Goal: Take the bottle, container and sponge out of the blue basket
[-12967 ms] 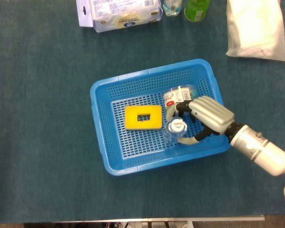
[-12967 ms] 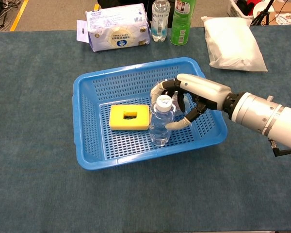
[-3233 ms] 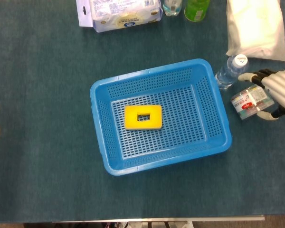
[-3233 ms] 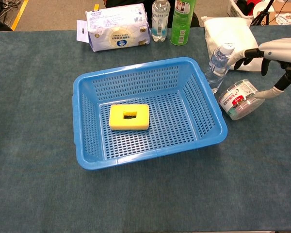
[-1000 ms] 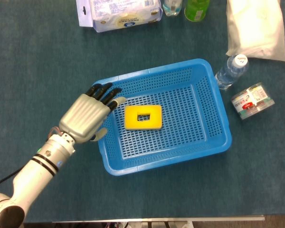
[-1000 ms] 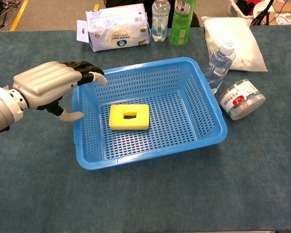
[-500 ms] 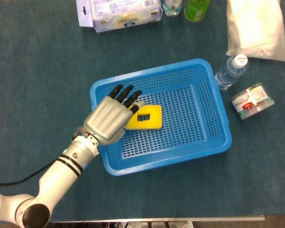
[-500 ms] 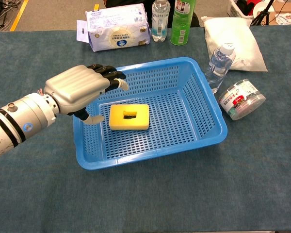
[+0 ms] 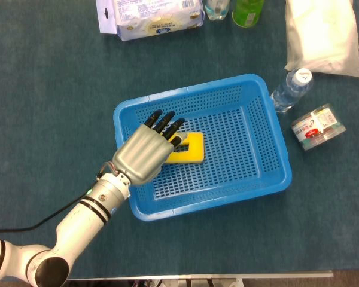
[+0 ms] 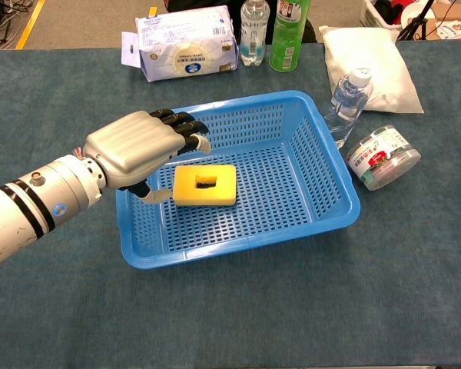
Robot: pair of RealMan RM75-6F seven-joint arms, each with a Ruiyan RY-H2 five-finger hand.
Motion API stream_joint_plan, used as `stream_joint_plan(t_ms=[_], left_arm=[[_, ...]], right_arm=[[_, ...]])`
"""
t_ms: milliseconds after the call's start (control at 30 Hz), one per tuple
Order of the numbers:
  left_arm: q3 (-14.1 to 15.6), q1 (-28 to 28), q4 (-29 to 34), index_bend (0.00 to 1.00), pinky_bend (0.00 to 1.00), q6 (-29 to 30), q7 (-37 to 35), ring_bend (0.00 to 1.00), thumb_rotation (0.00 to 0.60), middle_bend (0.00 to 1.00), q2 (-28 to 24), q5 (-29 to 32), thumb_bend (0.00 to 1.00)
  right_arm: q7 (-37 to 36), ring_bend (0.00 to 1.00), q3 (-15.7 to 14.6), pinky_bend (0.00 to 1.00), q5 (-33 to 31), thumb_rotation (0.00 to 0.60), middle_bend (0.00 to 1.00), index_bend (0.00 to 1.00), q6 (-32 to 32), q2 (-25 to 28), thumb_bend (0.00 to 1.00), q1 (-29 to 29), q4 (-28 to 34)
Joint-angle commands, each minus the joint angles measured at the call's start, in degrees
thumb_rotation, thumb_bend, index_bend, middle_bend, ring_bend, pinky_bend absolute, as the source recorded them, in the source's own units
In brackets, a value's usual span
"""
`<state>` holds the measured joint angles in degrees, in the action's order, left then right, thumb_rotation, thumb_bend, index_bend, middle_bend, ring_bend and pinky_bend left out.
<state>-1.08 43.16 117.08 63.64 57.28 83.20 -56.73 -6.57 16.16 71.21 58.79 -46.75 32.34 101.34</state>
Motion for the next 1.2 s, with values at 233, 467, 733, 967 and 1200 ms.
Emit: stream_joint_plan(t_ms=[233, 467, 733, 967, 1200], left_arm=[[1.82, 0.15, 1.02, 0.11, 0.1, 1.69, 0.63, 0.01, 0.6, 0.05, -1.48, 0.94, 0.27], [3.14, 0.71, 1.46, 0.05, 0.08, 3.13, 3.42, 0.0, 0.6, 0.0, -1.9, 3.48, 0.27], [4.64, 1.73, 1.54, 0.05, 0.08, 5.29, 7.87, 0.0, 0.6, 0.0, -1.59, 6.67, 0.27], [5.63, 2.07, 2.76, 0.05, 0.08, 7.95, 10.62, 0.0, 0.6, 0.0, -2.35, 8.64, 0.27], [5.62, 1.96, 1.64, 0.05, 0.08, 10.05, 10.85, 0.0, 0.6, 0.0, -3.37, 10.27, 0.27]], right_arm=[[-0.26, 0.18, 0.13, 0.38, 0.24, 0.6, 0.27, 0.16, 0.48, 0.53, 0.17, -0.36, 0.69], [-0.93, 0.18, 0.02, 0.38, 0.58, 0.6, 0.27, 0.16, 0.34, 0.54, 0.17, -0.5, 0.98], [-1.37, 0.18, -0.14, 0.38, 0.74, 0.6, 0.27, 0.16, 0.26, 0.72, 0.17, -0.77, 1.07], [-1.48, 0.18, -0.2, 0.38, 0.66, 0.6, 0.27, 0.16, 0.15, 0.73, 0.17, -0.85, 1.09], [-1.64, 0.18, -0.07, 0.38, 0.43, 0.6, 0.27, 0.16, 0.07, 0.57, 0.17, -0.78, 1.01]])
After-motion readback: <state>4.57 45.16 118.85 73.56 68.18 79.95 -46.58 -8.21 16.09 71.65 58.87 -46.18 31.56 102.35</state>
